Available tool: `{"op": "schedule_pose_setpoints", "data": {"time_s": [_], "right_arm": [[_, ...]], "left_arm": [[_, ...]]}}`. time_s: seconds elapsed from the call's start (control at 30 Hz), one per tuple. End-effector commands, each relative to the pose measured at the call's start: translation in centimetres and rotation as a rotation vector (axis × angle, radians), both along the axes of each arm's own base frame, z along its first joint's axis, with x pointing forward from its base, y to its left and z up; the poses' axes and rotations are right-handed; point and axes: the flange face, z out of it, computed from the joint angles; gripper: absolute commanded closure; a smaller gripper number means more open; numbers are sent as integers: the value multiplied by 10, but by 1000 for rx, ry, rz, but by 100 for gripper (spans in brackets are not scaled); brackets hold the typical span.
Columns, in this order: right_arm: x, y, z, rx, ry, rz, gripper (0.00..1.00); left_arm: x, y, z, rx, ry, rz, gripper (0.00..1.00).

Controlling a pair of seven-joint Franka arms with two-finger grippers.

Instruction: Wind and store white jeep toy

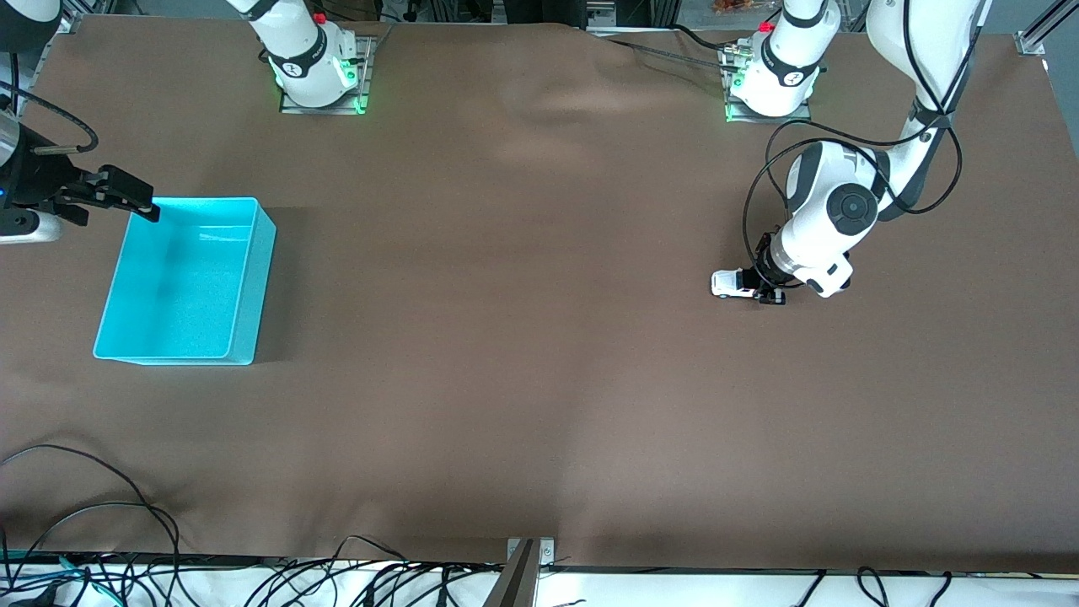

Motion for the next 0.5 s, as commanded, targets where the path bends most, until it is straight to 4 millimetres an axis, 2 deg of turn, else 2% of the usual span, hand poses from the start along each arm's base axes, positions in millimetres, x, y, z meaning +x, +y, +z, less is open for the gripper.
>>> {"op": "schedule_pose_setpoints", "data": {"time_s": [0.0, 0.27, 0.47], "right_arm": [[2, -2, 6, 0, -11, 6, 0], [2, -2, 6, 0, -11, 6, 0], [2, -2, 6, 0, -11, 6, 0]], "left_arm": [[1, 16, -20, 29, -5, 2, 99], [4, 38, -29, 46, -8, 4, 99], [7, 68, -31, 62, -24, 19, 99]]}}
